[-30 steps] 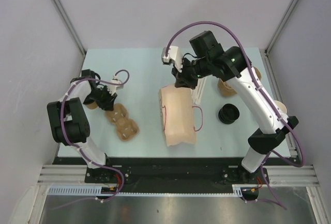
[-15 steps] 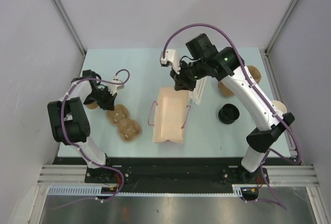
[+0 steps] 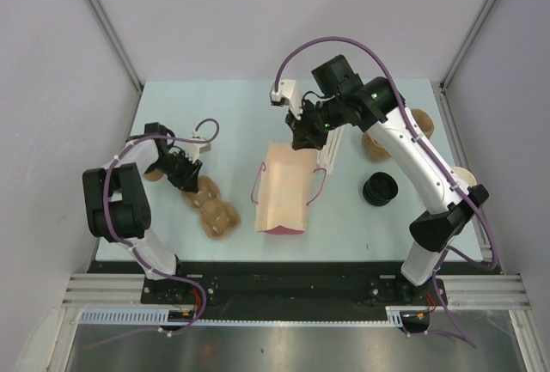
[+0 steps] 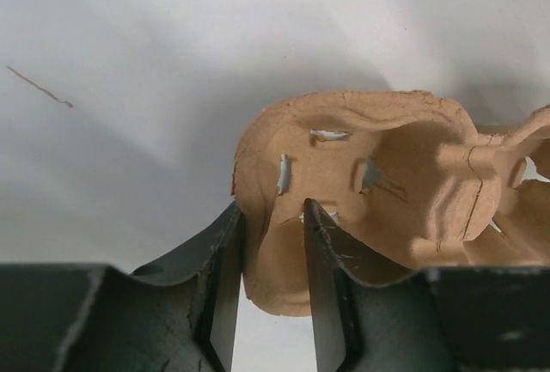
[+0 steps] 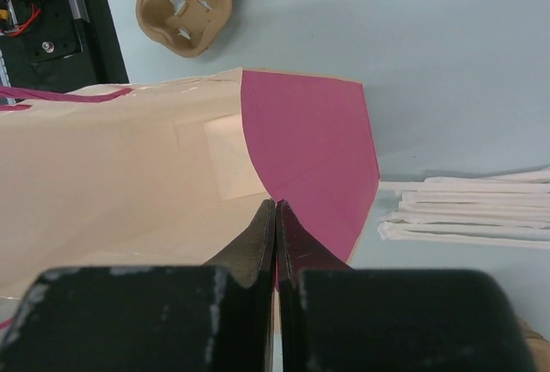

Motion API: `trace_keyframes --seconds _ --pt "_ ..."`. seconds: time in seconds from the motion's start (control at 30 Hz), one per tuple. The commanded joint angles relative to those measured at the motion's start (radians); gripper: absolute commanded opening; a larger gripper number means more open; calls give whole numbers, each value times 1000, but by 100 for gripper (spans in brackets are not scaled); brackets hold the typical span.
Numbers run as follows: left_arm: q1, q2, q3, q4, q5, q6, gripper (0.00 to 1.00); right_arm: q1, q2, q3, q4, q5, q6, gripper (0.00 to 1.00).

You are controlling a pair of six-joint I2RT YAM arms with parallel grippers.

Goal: Pack the takeout coffee

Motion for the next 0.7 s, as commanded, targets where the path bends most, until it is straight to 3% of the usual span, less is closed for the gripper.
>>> trace_keyframes --seconds 0.0,0.1,0.33,0.57,0.67 --pt "22 -40 -2 22 53 -30 35 2 -15 13 10 -31 5 0" --pt "23 -64 -9 28 63 -34 28 0 -15 36 1 -31 5 0" --pt "21 -121 34 -34 70 -23 0 8 -29 39 -11 -37 12 0" --pt "16 -317 246 -217 120 -33 0 3 -53 -10 15 -20 24 0" --pt "-23 -417 384 -280 70 -54 0 2 -67 -14 18 -3 32 0"
